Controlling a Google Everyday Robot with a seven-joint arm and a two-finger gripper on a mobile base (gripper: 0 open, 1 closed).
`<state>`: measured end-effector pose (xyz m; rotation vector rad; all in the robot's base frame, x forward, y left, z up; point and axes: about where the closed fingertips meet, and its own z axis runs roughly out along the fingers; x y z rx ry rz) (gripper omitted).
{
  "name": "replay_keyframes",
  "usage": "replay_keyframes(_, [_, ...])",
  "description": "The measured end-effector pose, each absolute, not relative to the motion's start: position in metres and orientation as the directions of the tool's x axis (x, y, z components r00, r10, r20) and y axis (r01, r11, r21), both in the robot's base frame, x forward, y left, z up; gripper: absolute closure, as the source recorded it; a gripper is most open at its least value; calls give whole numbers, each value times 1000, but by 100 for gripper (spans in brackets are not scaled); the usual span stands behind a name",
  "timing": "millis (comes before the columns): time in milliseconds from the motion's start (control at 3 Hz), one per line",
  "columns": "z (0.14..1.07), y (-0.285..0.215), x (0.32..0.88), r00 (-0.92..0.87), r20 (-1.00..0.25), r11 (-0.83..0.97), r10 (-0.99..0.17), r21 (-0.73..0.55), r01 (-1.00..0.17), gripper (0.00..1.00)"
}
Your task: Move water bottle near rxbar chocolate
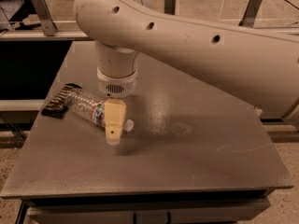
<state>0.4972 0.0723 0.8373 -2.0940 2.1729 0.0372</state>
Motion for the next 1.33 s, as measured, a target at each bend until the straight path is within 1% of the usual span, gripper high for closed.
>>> replay_keyframes(333, [837, 72, 497, -33, -106, 40, -994, -68, -997, 0])
replay_keyframes(667, [844, 56, 498, -38, -178, 53, -983, -81, -995, 0])
replay_keyframes(1000, [857, 20, 488, -44, -299, 88, -953, -136, -987, 0])
replay_keyframes(1333, [864, -11, 493, -85, -340, 150, -937, -170, -974, 0])
